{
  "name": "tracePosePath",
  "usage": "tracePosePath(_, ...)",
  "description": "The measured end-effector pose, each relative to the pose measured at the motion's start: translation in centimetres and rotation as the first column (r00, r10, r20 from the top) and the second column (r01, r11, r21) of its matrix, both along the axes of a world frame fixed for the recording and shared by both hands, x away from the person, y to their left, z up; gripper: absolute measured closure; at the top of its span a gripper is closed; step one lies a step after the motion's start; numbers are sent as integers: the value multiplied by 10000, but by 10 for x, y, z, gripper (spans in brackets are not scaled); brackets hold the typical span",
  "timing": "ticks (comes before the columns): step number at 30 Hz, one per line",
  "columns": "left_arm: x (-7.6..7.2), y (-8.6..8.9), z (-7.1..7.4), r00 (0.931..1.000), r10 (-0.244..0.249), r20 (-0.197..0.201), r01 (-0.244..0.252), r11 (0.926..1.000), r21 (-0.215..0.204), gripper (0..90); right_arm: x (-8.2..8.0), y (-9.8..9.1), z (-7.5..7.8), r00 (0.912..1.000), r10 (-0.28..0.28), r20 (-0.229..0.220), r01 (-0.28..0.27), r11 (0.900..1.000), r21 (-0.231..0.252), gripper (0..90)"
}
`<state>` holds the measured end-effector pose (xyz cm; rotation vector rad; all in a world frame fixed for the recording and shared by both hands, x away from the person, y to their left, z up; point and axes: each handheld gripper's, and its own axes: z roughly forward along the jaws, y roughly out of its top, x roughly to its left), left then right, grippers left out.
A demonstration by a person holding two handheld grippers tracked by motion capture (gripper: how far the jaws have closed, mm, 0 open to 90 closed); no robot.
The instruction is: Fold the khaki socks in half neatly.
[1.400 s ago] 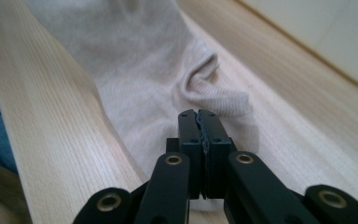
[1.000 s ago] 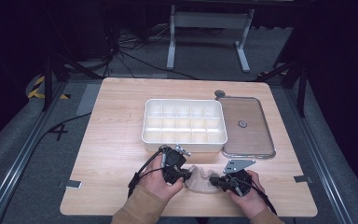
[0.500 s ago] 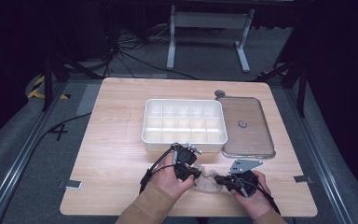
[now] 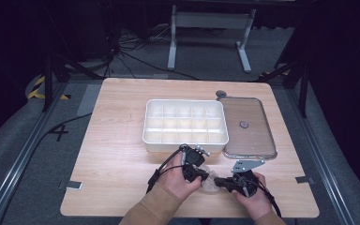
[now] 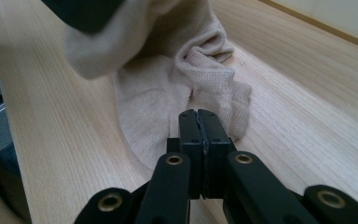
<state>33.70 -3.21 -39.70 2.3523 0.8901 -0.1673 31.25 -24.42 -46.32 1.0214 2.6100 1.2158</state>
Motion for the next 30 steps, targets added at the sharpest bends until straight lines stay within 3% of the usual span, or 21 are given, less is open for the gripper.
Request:
tracePosePath(8,-2,-12,-18,9991,-290,-320,302,9989,347,853,0,1,0,10000,84,-29,-84,9999,79,895)
tracePosePath(12,-5,-15,-16,9981,-397,-465,416,9983,398,853,-1,2,0,9999,90,57,-90,10000,3,895)
tracePosePath(17,-4,-18,-17,9989,-381,-257,388,9989,280,852,-1,2,0,9999,82,59,-83,10000,30,894)
tracePosePath(22,-1,-16,-20,9991,-306,-290,307,9995,20,832,-2,2,0,10000,64,33,-64,10000,28,894)
tracePosePath(24,-2,-17,-20,9989,-377,-274,372,9991,-179,791,-2,2,1,10000,73,24,-74,10000,45,892)
tracePosePath(27,-4,-14,-15,9976,-642,-263,624,9961,-622,660,-3,0,3,9999,101,40,-101,9999,67,890)
tracePosePath(30,-7,-3,-5,9971,-754,30,753,9904,-1161,599,-5,-6,11,9999,12,152,-16,9997,223,890)
